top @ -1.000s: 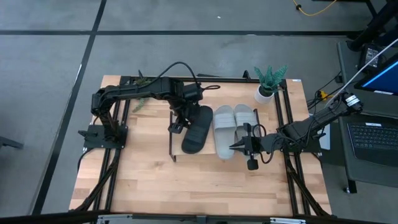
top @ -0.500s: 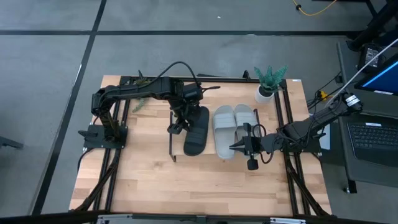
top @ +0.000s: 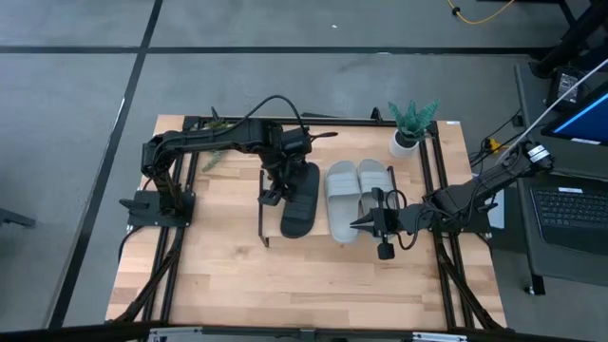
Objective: Pick and place slides into the shelf
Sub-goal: Put the left black slide on the shelf
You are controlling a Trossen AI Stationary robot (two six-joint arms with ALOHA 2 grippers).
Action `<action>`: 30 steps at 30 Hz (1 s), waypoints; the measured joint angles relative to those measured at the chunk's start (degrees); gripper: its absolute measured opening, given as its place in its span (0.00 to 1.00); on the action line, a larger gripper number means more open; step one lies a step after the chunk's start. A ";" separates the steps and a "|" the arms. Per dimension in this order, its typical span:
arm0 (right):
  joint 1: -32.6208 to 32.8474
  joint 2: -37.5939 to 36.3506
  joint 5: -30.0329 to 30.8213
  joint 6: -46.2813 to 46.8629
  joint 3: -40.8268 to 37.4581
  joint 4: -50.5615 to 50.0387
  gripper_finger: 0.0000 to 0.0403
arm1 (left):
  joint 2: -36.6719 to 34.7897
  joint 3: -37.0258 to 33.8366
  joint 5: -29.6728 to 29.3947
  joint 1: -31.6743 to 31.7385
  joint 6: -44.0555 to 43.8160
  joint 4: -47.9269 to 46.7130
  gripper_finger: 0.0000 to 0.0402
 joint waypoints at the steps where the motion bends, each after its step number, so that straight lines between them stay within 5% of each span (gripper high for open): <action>1: 0.00 0.00 0.02 0.06 0.00 0.02 0.07 | 0.30 0.04 0.05 0.01 -0.47 0.16 0.33; 10: 0.00 0.00 0.02 0.15 0.00 0.14 0.07 | 0.72 0.07 0.20 0.01 -0.80 0.29 0.32; 21: 0.00 0.00 0.02 0.13 0.00 0.09 0.07 | 0.68 0.07 0.42 0.03 -2.02 0.44 0.04; 30: 0.00 0.00 0.02 0.13 0.00 0.09 0.07 | 0.68 0.22 0.13 0.03 -5.07 0.92 0.01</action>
